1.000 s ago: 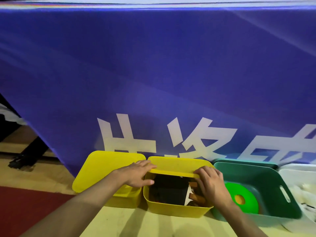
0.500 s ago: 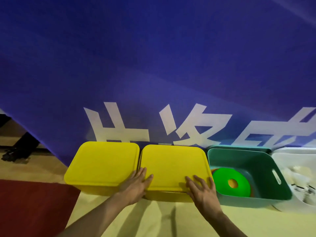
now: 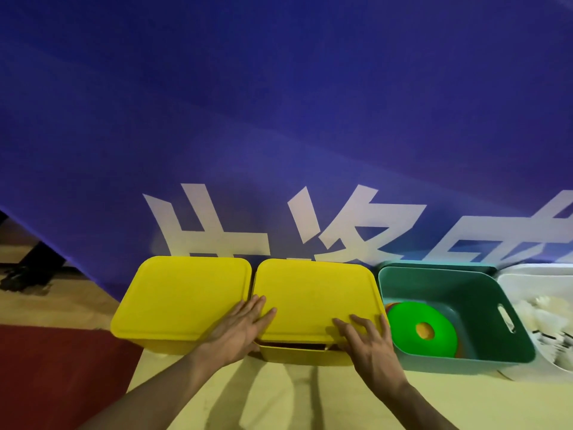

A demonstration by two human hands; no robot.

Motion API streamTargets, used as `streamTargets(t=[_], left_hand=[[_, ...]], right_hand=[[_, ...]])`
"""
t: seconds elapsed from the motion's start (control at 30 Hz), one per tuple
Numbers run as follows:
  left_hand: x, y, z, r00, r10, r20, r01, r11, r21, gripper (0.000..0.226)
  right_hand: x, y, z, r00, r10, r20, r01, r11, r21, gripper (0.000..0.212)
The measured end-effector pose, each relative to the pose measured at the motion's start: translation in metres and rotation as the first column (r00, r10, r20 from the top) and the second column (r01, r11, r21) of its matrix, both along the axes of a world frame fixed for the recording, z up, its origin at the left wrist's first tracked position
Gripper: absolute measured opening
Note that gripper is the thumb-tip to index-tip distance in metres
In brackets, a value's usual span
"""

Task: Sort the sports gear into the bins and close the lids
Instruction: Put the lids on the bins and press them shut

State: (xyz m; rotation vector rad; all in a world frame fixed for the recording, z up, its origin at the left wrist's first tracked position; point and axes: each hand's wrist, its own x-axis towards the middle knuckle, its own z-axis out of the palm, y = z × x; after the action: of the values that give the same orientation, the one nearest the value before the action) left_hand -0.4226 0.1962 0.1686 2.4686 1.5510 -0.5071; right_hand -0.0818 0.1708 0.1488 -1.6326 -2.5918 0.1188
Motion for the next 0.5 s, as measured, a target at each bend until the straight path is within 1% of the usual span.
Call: streamTargets(t=[0.13,0.2,0.27,0.37,0.5], left_hand=[[0.0,-0.001,0.003,1.0,0.001,0.025,-0.002,0.999,0.04,0.102],[0.001,0.0,0.006,1.0,0.01,0.018,-0.011,0.999,0.035,0.104],[0.003,0.004,0.008,1.0,0.016,-0.003,-0.016,1.0,0.01,0.105],[0.006,0.004,0.007,0.999,0.006,-0.041,-0.006,1.0,-0.012,0.099],[0.008,-0.003,0.0,0.997,-0.012,-0.081,0.008,0.999,-0.046,0.091]], right_hand=[[-0.002,0.006,0.009,0.999,0.041,-0.022,-0.041,0.999,0.036,0.052],[-0.001,0.012,0.011,0.995,0.1,-0.017,-0.1,0.994,0.043,0.056],[0.0,0.017,0.015,0.989,0.148,0.008,-0.148,0.989,0.019,0.063],[-0.002,0.018,0.022,0.986,0.167,0.028,-0.167,0.986,0.014,0.066],[-0.005,0.01,0.021,0.986,0.167,0.008,-0.167,0.986,0.009,0.06]])
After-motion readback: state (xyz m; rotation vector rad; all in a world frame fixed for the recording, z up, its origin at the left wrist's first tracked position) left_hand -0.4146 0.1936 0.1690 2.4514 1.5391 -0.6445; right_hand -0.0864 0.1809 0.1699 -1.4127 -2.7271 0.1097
